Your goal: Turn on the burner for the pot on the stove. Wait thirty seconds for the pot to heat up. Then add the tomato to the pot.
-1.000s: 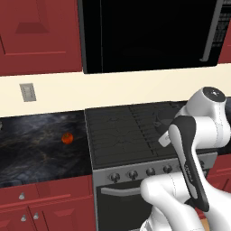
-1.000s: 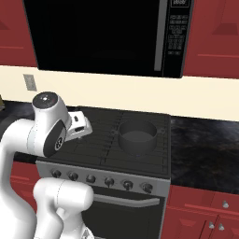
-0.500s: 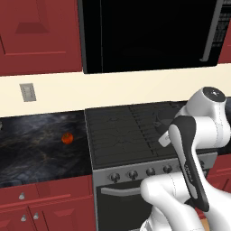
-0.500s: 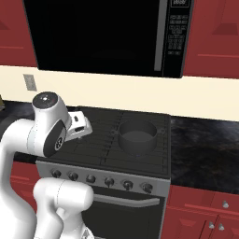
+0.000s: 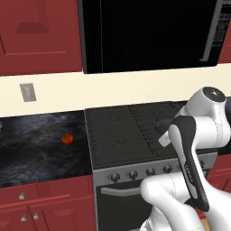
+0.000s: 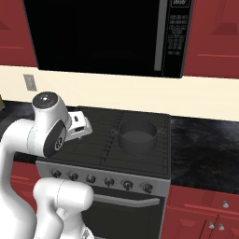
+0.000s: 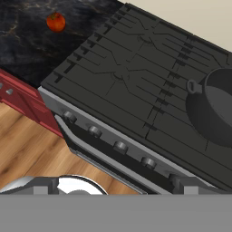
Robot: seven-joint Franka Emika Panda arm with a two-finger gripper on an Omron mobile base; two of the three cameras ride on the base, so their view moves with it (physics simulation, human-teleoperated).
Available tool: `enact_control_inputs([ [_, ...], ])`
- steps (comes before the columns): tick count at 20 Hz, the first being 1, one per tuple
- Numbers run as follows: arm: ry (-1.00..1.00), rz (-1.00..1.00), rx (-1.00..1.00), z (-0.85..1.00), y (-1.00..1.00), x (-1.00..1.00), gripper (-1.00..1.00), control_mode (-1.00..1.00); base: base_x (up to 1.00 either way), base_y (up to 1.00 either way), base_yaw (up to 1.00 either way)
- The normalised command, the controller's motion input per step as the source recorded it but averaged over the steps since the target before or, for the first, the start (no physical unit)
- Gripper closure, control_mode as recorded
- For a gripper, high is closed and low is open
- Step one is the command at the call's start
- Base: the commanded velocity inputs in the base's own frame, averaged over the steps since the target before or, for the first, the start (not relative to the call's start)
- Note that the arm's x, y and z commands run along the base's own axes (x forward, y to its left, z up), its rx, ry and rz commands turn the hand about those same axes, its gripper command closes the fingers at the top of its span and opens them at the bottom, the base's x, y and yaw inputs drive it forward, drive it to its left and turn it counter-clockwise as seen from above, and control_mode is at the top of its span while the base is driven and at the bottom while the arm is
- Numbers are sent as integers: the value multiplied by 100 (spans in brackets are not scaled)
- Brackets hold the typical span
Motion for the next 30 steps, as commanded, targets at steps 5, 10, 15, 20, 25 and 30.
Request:
enact_control_inputs([
  [5,0,0,0,0,0,0,-100,-100,0,0,0],
  [10,0,0,0,0,0,0,-100,-100,0,0,0],
  [15,0,0,0,0,0,0,-100,-100,0,0,0],
  [20,0,0,0,0,0,0,-100,-100,0,0,0],
  [25,0,0,0,0,0,0,-100,-100,0,0,0],
  [30,0,0,0,0,0,0,-100,-100,0,0,0],
])
